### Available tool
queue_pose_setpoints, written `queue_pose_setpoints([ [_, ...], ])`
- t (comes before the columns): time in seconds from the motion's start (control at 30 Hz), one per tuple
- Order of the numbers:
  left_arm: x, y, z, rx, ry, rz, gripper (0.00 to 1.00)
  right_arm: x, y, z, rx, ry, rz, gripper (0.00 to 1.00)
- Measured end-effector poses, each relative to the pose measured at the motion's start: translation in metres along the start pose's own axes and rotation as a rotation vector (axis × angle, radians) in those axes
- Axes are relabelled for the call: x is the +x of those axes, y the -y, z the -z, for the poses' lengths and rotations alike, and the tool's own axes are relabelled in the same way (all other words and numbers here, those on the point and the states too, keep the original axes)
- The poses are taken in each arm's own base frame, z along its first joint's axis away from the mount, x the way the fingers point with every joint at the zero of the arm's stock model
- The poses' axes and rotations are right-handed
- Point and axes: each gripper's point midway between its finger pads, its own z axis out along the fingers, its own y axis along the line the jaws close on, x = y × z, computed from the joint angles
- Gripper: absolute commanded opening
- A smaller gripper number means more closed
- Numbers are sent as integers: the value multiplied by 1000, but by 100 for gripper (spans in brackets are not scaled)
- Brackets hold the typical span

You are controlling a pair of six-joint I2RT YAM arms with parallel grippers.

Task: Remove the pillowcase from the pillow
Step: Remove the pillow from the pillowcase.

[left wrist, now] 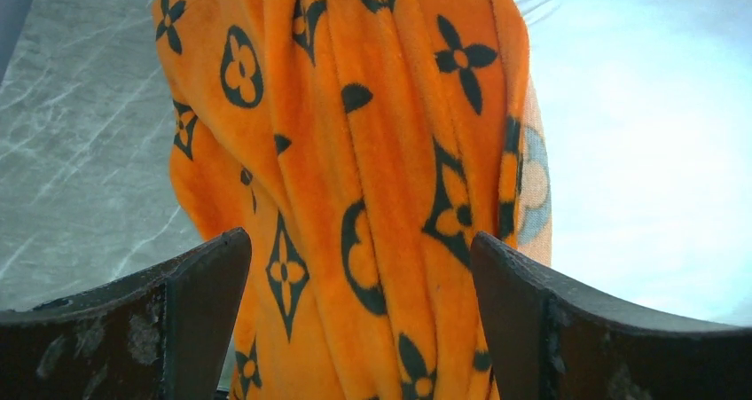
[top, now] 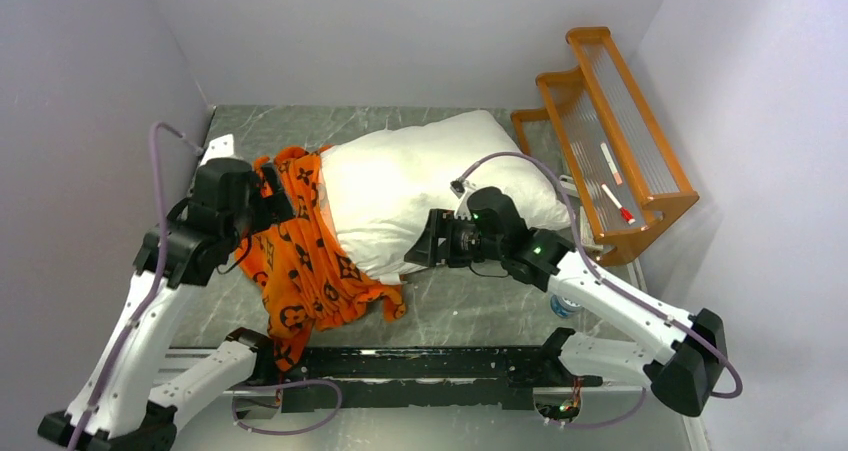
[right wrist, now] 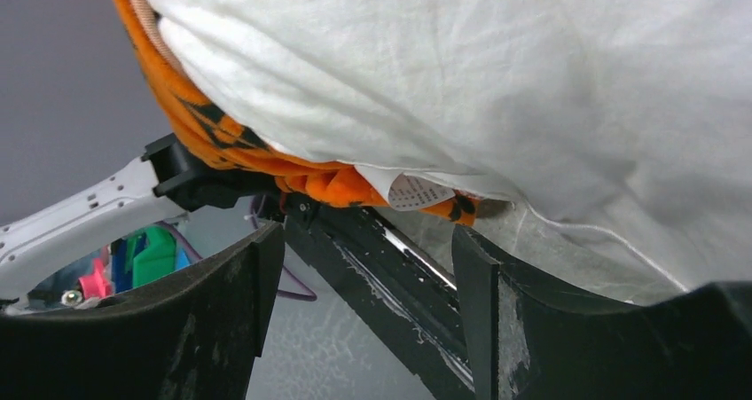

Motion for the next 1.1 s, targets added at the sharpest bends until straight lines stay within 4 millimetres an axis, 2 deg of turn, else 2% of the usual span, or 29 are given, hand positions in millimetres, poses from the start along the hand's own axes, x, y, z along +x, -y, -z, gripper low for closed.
queue_pose_setpoints([
  [0.07,2,-4,8,14,20,36,96,2,3,-7,19,-10,3,72],
  [0.17,18,-11,9,16,0,67,93,4,10,-15,46,-22,-2,72],
  [0.33,75,-18,-4,41,-119,88,89,4,16,-26,69,-24,-6,72],
  [0.4,91,-16,-5,78,-148,101,83,2,15,-29,70,-23,-5,73],
  [0.47,100,-12,-6,117,-162,117,65,-3,13,-33,72,-19,-3,74],
  [0.5,104,-11,-7,128,-171,124,53,-8,11,-36,77,-14,-1,76],
  [0.53,107,-9,-8,137,-182,130,36,-13,11,-38,89,-4,0,76],
  [0.63,115,-8,-12,132,-208,142,7,-30,10,-45,143,36,3,77],
  [0.7,113,-10,-12,124,-195,154,5,-40,12,-48,180,73,5,76],
  [0.83,109,-21,-7,86,-157,172,5,-50,29,-56,275,124,-1,61],
  [0.97,102,-40,5,2,-129,181,5,-54,52,-63,380,150,-24,59],
  [1.1,86,-61,23,-94,-80,188,5,-68,66,-57,408,184,-63,59],
])
